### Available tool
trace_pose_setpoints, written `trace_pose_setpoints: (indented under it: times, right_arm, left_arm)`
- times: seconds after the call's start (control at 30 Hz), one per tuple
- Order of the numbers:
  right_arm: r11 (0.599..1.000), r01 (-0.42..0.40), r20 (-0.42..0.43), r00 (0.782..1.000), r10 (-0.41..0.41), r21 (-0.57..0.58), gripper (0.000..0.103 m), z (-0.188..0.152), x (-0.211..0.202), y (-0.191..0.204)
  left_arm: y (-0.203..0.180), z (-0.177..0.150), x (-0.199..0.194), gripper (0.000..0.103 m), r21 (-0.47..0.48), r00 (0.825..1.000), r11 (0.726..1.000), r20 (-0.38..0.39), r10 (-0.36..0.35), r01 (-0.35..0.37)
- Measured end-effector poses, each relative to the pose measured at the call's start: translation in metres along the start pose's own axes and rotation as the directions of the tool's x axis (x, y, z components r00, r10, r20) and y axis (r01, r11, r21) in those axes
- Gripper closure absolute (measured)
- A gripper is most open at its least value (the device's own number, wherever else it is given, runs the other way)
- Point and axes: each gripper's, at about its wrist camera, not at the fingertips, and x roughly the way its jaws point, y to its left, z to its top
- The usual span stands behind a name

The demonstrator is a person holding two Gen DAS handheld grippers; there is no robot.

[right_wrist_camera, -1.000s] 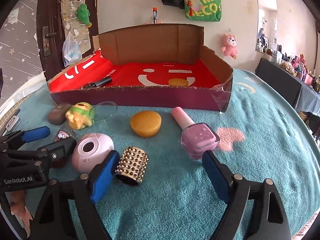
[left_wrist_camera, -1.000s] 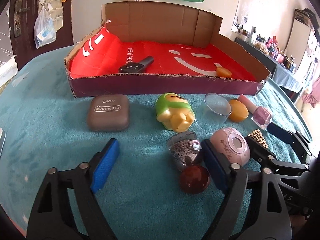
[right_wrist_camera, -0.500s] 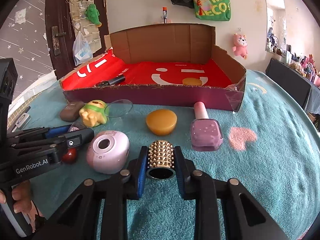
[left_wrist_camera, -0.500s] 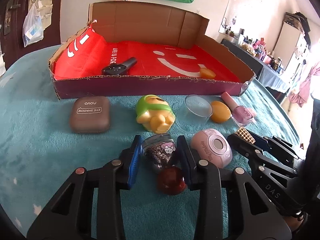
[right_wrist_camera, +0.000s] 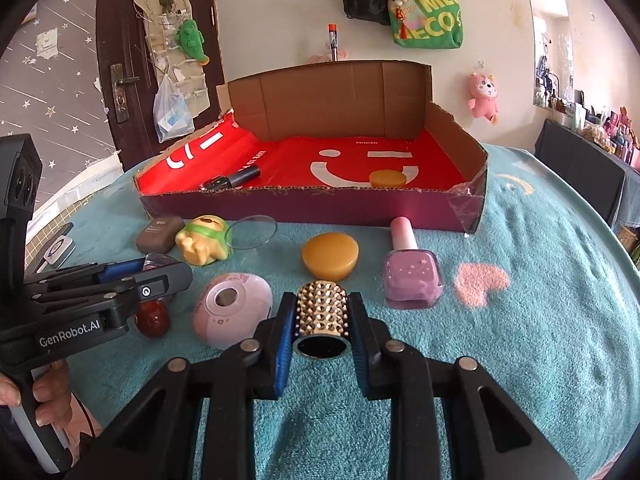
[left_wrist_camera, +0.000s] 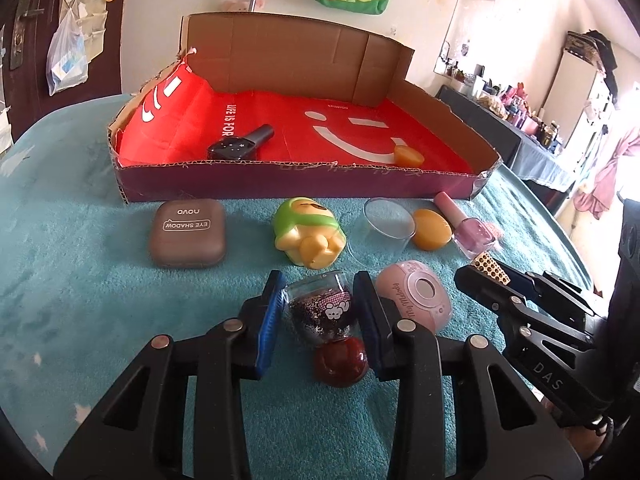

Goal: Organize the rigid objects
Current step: 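Grasp and lift the glitter jar with the left tool while the right tool holds the cylinder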

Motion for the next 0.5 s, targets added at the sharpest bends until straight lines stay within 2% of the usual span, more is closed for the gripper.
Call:
trace_pose_setpoints:
  times: [0.5]
  right_arm:
    - [1.000, -0.002, -0.002, 1.000, 0.002, -0.006, 0.076, -0.0021, 0.0003, 0.0005]
  left_arm:
    - [-0.0008, 0.0009, -0.0061, 0.070, 0.004, 1.000, 1.000, 0.018, -0.011, 0.011]
